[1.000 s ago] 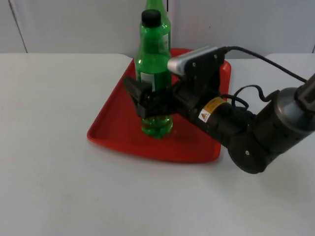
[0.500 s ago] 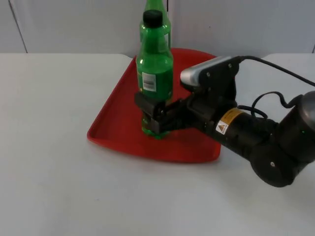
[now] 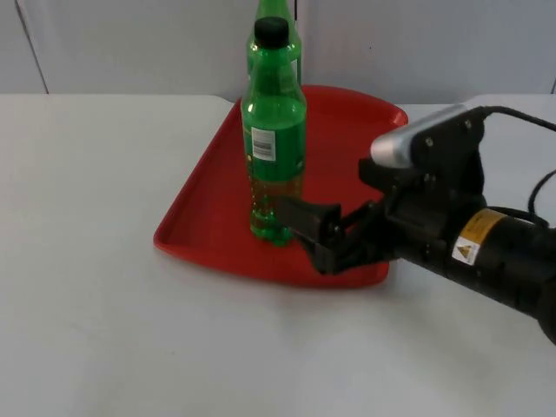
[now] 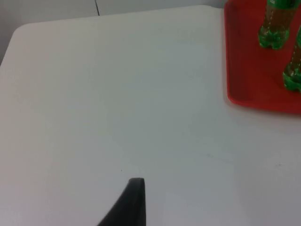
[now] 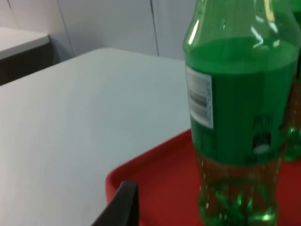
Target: Place the bottle upright on the tray.
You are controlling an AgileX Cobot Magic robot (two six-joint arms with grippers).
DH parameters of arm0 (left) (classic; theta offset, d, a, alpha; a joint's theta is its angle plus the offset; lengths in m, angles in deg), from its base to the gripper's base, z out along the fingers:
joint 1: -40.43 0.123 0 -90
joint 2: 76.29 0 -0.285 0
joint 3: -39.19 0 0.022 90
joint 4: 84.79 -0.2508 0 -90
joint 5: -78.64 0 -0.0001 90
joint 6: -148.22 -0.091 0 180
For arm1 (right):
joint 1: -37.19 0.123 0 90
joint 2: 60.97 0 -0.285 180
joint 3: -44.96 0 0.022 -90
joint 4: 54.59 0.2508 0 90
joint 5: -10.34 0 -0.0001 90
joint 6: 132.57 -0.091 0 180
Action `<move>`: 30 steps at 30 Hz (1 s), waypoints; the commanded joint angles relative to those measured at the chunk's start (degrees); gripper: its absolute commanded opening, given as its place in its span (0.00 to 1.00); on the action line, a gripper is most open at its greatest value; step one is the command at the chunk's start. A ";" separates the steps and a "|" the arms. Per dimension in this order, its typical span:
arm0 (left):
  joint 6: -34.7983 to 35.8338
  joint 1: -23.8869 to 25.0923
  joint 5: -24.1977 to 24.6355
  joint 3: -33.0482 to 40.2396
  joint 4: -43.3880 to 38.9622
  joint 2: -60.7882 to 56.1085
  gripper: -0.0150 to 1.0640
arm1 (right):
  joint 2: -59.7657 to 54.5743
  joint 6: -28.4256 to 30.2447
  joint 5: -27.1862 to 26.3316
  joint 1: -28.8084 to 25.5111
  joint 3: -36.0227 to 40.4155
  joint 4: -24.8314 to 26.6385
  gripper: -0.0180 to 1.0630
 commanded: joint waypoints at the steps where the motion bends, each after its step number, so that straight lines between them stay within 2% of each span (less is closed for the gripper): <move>1: 0.08 0.09 -0.10 0.16 -0.07 -0.24 0.99 | 2.41 -0.29 1.82 -0.01 2.48 -1.49 0.99; 3: 0.08 0.09 -0.10 0.16 -0.07 -0.24 0.99 | 3.53 -0.29 3.57 -0.01 3.53 -1.37 0.99; 6: 0.08 0.09 -0.10 0.16 -0.07 -0.24 0.99 | 6.99 -0.29 10.58 -0.01 5.48 -1.37 0.99; 8: 0.08 0.09 -0.10 0.16 -0.07 -0.24 0.99 | 9.77 -0.29 17.47 -0.01 5.98 -1.47 0.99; 9: 0.08 0.09 -0.10 0.16 -0.07 -0.24 0.99 | 9.77 -0.29 17.47 -0.01 5.98 -1.47 0.99; 13: 0.08 0.09 -0.10 0.16 -0.07 -0.24 0.99 | 16.76 -5.33 30.84 -0.01 6.07 -1.47 0.99; 14: 0.08 0.09 -0.10 0.16 -0.07 -0.24 0.99 | 18.74 -6.58 33.47 -0.01 6.07 -1.47 0.99; 15: 0.08 0.09 -0.10 0.16 -0.07 -0.24 0.99 | 18.74 -6.58 33.47 -0.01 6.07 -1.47 0.99; 17: 0.08 0.09 -0.10 0.16 -0.07 -0.24 0.99 | 22.79 -8.13 39.43 -0.01 6.07 -1.47 0.99; 21: 0.08 0.09 -0.10 0.16 -0.07 -0.24 0.99 | 30.33 -8.24 51.83 -0.01 6.07 -1.47 0.99; 22: 0.08 0.09 -0.10 0.16 -0.07 -0.24 0.99 | 30.33 -8.24 51.83 -0.01 6.07 -1.47 0.99; 27: 0.08 0.09 -0.10 0.16 -0.07 -0.24 0.99 | 40.56 -8.24 67.39 -0.01 6.07 -1.47 0.99; 28: 0.08 0.09 -0.10 0.16 -0.07 -0.24 0.99 | 40.56 -8.24 67.39 -0.01 6.07 -1.47 0.99; 30: 0.08 0.09 -0.10 0.16 -0.07 -0.24 0.99 | 44.69 -9.71 73.46 -0.01 6.07 -1.35 0.99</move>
